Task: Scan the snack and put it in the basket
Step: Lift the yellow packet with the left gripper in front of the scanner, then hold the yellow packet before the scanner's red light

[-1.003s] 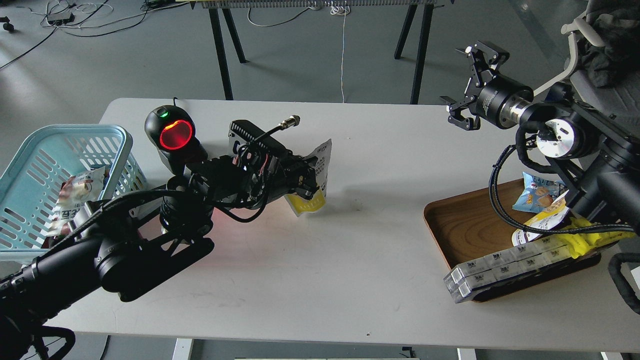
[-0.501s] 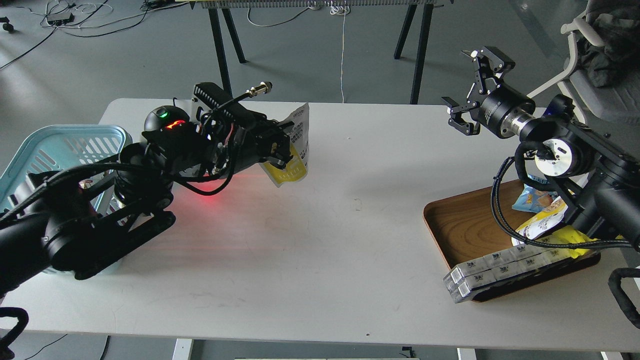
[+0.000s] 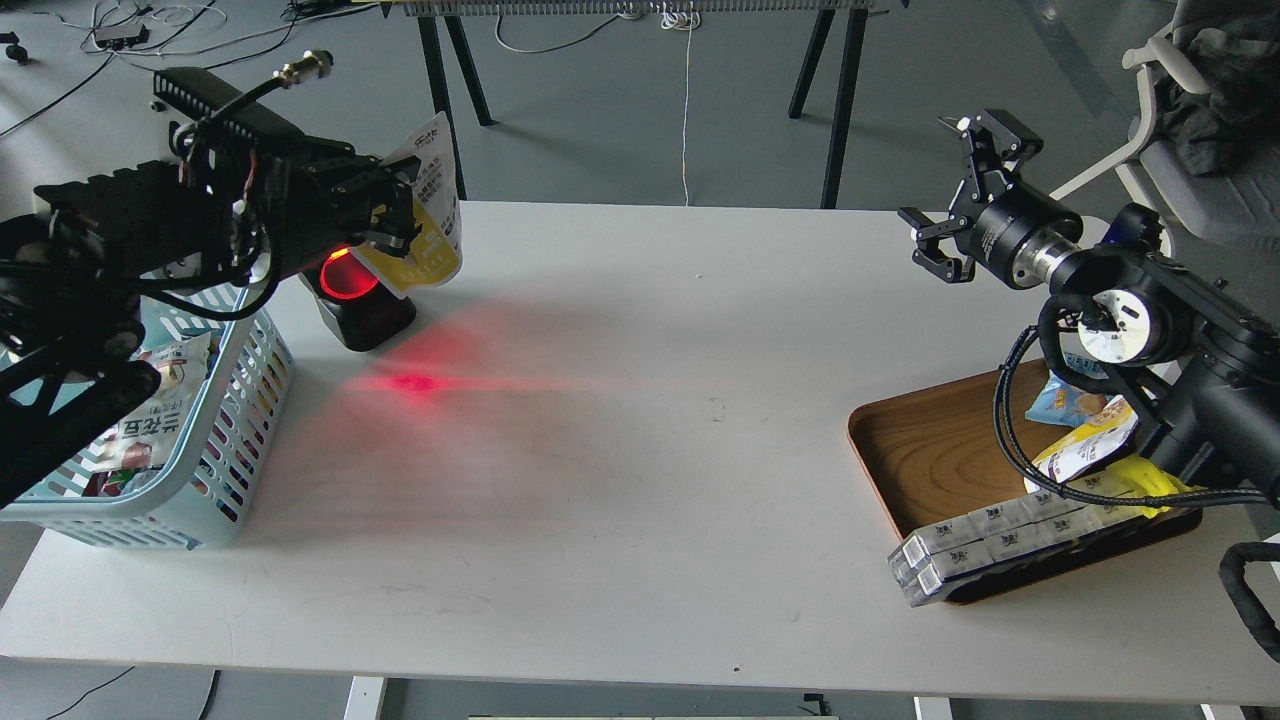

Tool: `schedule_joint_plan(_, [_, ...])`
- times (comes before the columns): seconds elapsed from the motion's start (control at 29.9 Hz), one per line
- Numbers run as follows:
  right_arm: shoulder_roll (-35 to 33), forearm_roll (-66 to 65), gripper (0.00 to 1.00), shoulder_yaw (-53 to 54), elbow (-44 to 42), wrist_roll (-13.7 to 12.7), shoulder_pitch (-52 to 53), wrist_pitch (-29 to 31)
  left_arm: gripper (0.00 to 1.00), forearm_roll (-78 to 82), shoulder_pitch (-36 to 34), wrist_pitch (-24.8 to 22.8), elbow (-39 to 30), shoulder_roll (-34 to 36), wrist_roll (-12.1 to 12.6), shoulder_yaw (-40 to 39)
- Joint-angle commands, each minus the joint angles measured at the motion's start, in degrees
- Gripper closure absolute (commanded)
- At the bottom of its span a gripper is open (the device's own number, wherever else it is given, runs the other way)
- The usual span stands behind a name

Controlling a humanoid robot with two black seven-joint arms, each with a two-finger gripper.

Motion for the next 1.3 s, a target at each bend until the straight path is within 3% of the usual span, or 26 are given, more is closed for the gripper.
schedule_joint_plan(0.0, [-0.01, 0.03, 0.0, -0.07, 0.09, 0.04, 0.02, 0.0, 1.0, -0.26, 1.16, 0.0, -2.0, 3.27, -3.2, 0.69])
schedule_joint_plan(0.2, [-0.01, 0.03, 0.0, -0.16, 0.26, -0.05, 0.02, 0.0, 1.0, -0.26, 3.81, 0.0, -4.81, 4.95, -5.67, 3.49])
schedule_joint_plan(0.6, [-0.01, -0.05, 0.0, -0.24, 0.44, 0.04, 0.11, 0.09, 1.0, 2.99, 3.28, 0.0, -4.99, 4.42, -5.41, 7.37])
schedule_joint_plan(1.27, [0.26, -0.05, 0.0, -0.24, 0.44, 0.04, 0.11, 0.09, 1.0, 3.08, 2.66, 0.0, -4.73, 0.11, -5.14, 7.28])
